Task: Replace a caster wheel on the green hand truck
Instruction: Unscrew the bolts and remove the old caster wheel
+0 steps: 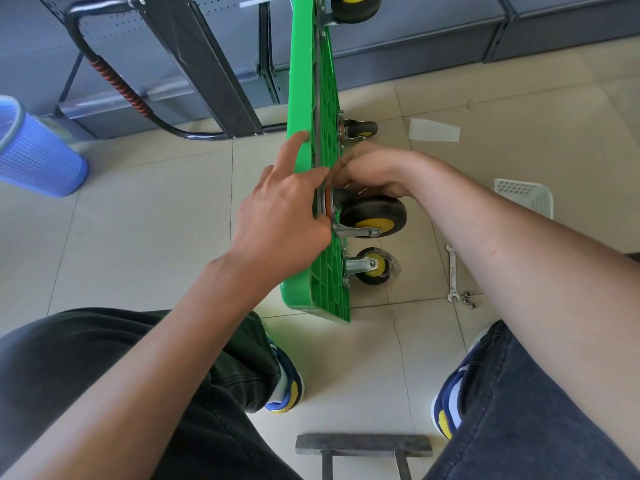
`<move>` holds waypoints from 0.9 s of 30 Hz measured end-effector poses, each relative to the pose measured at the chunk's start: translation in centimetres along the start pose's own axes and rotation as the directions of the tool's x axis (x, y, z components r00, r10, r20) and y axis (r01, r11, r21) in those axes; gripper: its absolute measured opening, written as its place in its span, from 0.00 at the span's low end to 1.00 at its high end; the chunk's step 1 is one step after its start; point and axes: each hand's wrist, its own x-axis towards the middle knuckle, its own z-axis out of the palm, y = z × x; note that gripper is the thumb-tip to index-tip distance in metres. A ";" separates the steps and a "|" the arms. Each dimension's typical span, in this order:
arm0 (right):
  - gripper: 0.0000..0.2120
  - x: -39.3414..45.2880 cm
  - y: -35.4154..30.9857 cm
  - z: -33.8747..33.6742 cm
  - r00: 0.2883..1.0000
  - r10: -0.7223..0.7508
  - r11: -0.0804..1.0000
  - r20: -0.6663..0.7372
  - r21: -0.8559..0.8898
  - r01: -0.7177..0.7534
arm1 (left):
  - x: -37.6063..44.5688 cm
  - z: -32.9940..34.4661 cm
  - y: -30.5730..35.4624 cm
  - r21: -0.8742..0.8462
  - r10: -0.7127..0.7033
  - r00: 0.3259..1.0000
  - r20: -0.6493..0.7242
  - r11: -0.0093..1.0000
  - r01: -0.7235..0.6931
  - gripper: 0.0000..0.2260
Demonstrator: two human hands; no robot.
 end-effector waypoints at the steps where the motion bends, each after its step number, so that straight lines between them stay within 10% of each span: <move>1: 0.06 0.1 0.0 0.1 1.000 -0.008 1.000 -0.009 -0.002 0.008 | 0.0 0.0 0.0 0.000 0.001 1.000 0.001 1.000 -0.001 0.22; 27: 0.08 -0.3 0.2 -0.1 0.999 0.010 1.000 0.032 -0.018 -0.009 | -0.1 0.1 0.1 -0.003 -0.003 1.000 0.009 1.000 0.003 0.23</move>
